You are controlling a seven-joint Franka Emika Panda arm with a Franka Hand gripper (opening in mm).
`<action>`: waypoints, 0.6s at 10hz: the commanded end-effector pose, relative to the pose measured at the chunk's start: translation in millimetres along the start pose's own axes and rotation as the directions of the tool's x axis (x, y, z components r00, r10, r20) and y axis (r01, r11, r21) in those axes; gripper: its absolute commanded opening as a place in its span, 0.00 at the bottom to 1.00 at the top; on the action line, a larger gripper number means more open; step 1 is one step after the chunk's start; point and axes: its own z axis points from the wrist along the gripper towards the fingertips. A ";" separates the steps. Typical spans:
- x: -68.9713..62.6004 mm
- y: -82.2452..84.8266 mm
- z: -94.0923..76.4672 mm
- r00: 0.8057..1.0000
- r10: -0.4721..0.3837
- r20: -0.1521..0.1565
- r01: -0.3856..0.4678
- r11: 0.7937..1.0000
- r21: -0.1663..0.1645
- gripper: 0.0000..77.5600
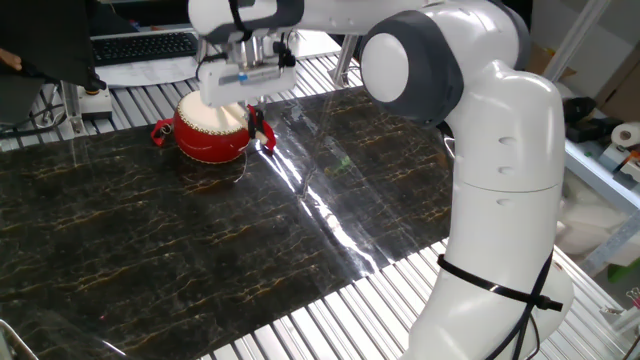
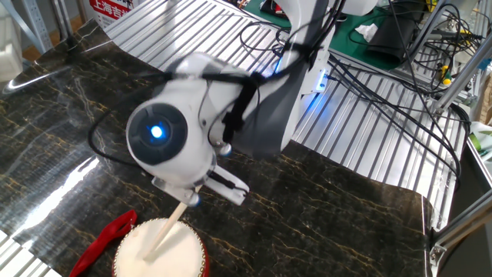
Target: Play the drum
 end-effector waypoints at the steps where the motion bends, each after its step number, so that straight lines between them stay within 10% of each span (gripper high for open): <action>1: 22.1 -19.1 -60.9 1.000 0.004 -0.018 -0.004 1.000 0.004 0.01; 6: 26.8 -22.0 -63.7 1.000 -0.003 0.015 0.003 1.000 0.002 0.01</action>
